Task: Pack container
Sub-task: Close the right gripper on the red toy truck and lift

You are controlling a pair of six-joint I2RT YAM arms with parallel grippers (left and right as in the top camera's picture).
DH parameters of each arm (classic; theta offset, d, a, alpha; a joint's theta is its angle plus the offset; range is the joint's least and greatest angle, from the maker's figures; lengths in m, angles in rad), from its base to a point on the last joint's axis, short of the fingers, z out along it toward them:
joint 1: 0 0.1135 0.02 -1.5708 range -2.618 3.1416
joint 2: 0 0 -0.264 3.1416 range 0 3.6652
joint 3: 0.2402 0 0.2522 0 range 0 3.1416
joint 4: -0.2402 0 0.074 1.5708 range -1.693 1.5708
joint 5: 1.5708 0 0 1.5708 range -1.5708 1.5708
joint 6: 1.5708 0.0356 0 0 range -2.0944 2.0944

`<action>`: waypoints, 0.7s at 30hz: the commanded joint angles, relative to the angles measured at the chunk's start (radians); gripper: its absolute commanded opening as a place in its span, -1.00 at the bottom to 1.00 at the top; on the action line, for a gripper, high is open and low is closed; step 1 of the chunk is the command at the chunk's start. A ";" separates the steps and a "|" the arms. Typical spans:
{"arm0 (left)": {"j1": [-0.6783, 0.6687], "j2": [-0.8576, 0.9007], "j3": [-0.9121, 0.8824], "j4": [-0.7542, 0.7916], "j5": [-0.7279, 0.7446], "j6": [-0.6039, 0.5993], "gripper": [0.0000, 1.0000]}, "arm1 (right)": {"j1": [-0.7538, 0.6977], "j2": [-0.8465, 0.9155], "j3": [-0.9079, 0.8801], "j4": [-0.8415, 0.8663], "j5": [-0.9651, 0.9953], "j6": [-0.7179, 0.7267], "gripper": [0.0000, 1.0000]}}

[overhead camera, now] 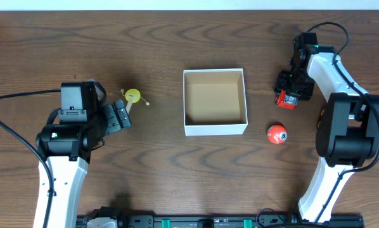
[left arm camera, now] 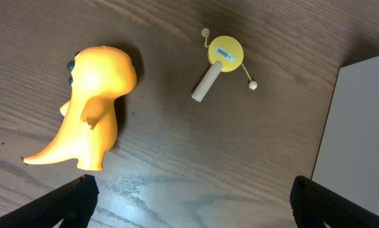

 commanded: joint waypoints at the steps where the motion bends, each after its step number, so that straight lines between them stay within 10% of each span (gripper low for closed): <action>1: 0.003 0.000 0.021 -0.006 -0.005 0.002 0.96 | 0.005 0.008 -0.001 0.000 0.000 0.002 -0.35; 10: 0.003 0.000 0.021 -0.006 -0.005 0.002 0.96 | 0.005 -0.042 0.019 0.000 0.000 0.002 -0.98; 21: 0.003 0.000 0.021 -0.005 -0.005 0.002 0.96 | 0.045 -0.239 0.036 0.004 0.008 -0.006 -0.97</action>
